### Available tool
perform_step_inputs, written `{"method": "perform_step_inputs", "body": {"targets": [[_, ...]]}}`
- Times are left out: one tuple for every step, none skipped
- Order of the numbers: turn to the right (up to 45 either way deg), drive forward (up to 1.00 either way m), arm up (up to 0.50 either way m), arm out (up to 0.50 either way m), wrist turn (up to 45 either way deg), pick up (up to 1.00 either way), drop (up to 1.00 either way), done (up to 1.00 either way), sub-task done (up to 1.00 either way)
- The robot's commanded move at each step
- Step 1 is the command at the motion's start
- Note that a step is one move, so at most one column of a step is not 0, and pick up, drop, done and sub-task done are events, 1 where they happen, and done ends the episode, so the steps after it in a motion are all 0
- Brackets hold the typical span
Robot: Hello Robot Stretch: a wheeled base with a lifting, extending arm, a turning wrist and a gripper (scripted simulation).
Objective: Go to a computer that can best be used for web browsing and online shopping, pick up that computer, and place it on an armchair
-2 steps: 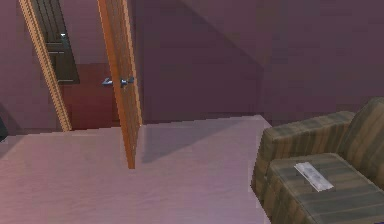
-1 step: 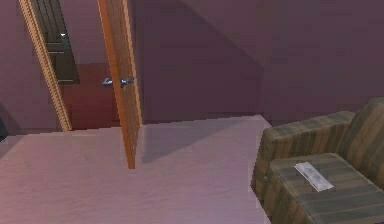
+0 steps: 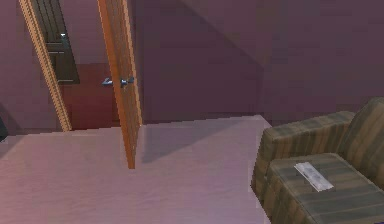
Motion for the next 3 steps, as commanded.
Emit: {"method": "perform_step_inputs", "body": {"targets": [[0.0, 0.00, 0.00, 0.00, 45.0, 0.00, 0.00, 0.00, 0.00], [0.0, 0.00, 0.00, 0.00, 39.0, 0.00, 0.00, 0.00, 0.00], [0.0, 0.00, -0.30, 0.00, 0.0, 0.00, 0.00, 0.00, 0.00]]}}
